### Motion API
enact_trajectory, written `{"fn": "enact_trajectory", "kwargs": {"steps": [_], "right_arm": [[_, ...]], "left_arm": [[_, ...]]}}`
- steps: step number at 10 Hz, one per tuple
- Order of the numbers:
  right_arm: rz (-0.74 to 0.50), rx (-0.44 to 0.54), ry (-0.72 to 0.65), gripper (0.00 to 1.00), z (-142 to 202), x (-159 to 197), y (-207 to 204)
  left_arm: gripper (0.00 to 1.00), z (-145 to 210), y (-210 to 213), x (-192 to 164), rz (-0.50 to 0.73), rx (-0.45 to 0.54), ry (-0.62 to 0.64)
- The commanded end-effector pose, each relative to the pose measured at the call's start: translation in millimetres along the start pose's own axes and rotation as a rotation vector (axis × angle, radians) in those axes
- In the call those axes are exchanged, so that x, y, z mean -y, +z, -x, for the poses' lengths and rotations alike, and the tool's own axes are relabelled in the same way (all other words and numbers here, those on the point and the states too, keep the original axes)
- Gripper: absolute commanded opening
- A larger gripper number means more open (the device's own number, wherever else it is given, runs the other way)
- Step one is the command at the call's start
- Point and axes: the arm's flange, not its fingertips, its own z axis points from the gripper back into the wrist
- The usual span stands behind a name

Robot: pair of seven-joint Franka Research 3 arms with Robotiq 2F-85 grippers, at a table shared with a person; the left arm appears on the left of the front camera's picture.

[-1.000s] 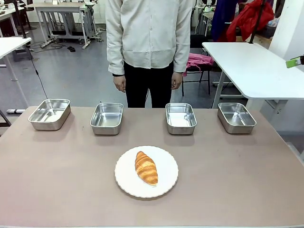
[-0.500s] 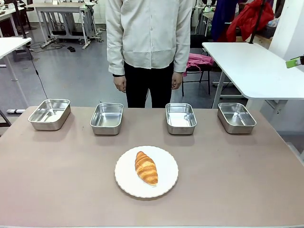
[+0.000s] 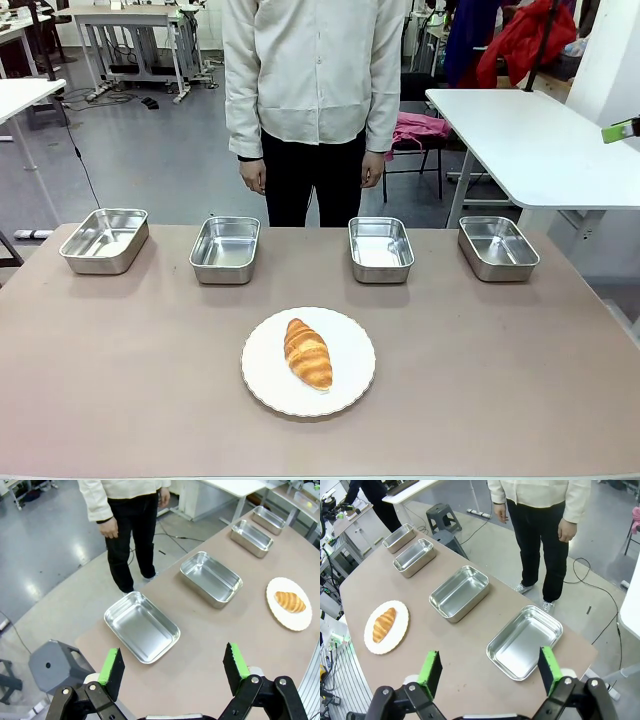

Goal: Place the bread in the container.
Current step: Place the Butter Roll into the Airtight Container indicated by the human.

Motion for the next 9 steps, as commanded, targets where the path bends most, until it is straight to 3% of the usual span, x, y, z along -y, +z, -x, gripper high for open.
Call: {"fn": "enact_trajectory", "kwargs": {"steps": [1,9], "right_arm": [[0.001,0.007,-0.001,1.0,-1.6,-0.2,-0.8],[0.001,0.007,-0.001,1.0,-1.6,-0.2,-0.8]], "left_arm": [[1.0,-1.2,1.5,1.2,0.003,0.007,-0.011],[1.0,-1.2,1.5,1.2,0.003,0.007,-0.011]]}}
